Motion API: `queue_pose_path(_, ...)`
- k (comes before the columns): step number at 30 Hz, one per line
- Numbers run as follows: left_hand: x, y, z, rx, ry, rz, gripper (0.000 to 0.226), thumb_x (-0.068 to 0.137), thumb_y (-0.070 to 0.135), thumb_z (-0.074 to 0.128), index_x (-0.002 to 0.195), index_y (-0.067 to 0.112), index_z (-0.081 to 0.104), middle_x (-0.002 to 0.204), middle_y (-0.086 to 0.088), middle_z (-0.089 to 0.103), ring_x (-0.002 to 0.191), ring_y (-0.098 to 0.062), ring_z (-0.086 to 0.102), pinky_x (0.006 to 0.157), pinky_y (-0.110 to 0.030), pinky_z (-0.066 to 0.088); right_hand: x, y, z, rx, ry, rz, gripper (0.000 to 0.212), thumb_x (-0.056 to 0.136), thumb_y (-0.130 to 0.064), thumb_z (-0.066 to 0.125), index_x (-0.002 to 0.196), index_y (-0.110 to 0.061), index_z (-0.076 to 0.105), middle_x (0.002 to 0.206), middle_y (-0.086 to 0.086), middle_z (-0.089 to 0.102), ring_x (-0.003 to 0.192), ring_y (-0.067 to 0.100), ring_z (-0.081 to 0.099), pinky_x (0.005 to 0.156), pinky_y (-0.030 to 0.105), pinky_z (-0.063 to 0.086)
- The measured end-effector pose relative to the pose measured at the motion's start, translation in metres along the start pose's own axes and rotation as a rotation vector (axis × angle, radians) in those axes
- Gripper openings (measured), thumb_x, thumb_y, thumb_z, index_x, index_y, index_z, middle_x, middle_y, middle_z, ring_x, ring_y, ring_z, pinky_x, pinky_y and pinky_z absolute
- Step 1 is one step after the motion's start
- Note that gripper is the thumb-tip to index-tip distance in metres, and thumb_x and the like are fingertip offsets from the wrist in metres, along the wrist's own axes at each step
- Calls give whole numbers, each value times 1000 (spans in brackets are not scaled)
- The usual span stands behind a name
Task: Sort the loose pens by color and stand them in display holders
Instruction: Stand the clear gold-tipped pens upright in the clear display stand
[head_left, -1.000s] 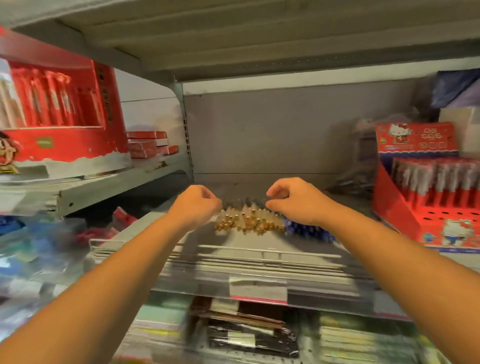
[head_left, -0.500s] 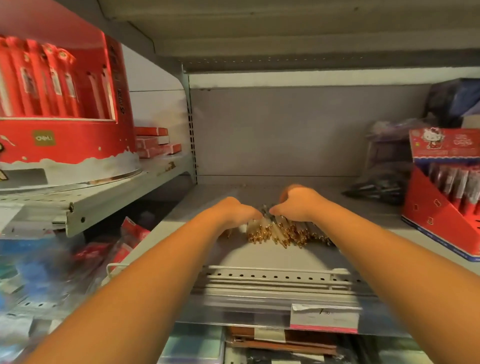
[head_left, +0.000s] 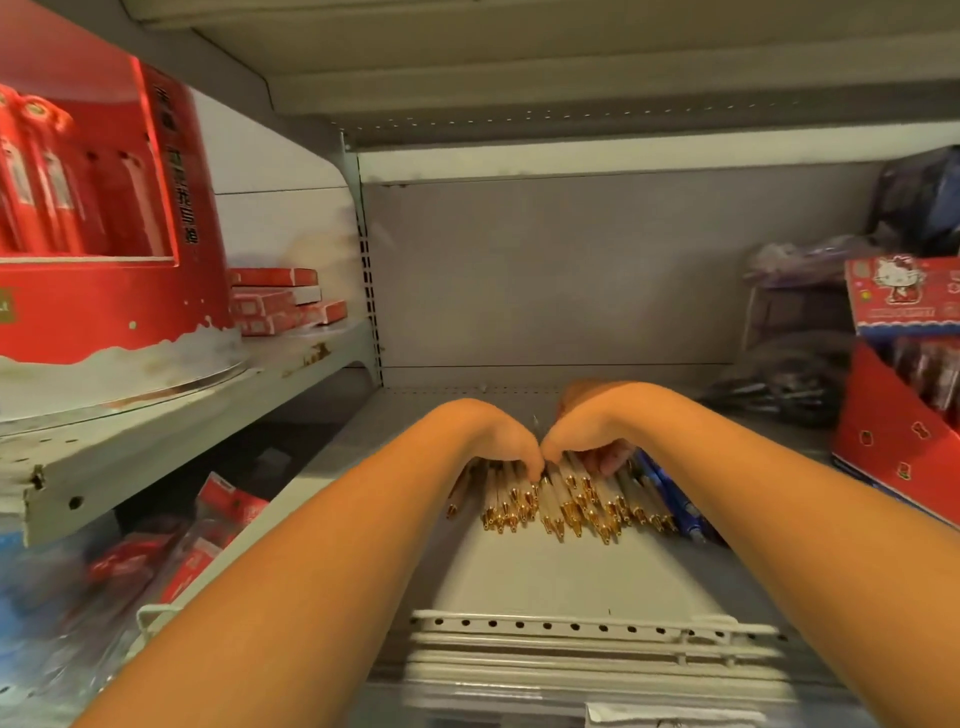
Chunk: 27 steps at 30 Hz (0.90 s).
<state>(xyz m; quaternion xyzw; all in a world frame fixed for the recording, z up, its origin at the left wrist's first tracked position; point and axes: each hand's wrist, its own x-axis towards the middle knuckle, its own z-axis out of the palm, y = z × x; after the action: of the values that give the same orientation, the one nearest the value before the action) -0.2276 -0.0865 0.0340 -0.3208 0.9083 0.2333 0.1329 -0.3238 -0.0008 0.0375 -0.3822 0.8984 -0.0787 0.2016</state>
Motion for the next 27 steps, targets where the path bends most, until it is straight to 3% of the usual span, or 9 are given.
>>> queue_pose_path(4,10,2,0,84,-63,-10,24,94,21,52,73,9,48,61,-7,47,35,-16,45,38,-13,39,4,0,-5,-27,-32,-2,9,86,-22,57,88,-14,57,82,5,59,70,18,59,61,24,53)
queue_pose_path(7,15,5,4,166,-110,-13,19,92,14,48,79,3,57,50,-10,59,28,-18,52,34,-19,44,6,-1,-2,-68,-41,-4,13,89,-29,52,87,-16,57,78,3,58,67,17,55,59,24,49)
queue_pose_path(11,16,5,-1,179,-103,-41,27,96,24,53,75,6,54,35,-5,54,24,-15,50,33,-20,46,7,2,1,-74,-7,-55,15,91,-33,56,86,-19,57,81,2,58,70,17,55,67,28,48)
queue_pose_path(16,22,8,1,238,-90,-44,20,90,16,50,77,3,56,39,-6,58,29,-15,55,33,-22,46,3,0,1,-186,134,-111,20,89,-30,65,90,-14,54,80,2,56,68,13,55,63,25,49)
queue_pose_path(19,28,9,4,306,-106,-48,21,85,11,48,68,1,57,47,-11,60,34,-19,56,39,-18,47,3,-7,5,-272,194,-107,25,86,-29,68,78,-14,49,78,2,54,66,14,53,58,25,47)
queue_pose_path(23,30,7,6,362,-143,-56,24,84,8,46,63,0,56,41,-8,59,31,-16,55,38,-16,47,2,-11,8,-305,187,-100,31,83,-33,73,74,-14,50,77,3,56,64,15,55,52,27,44)
queue_pose_path(27,29,0,4,295,-163,-97,24,85,12,48,69,0,61,48,-12,64,37,-21,61,40,-24,52,-3,-15,10,-310,174,-76,31,84,-33,72,75,-13,51,79,4,59,61,16,56,51,27,47)
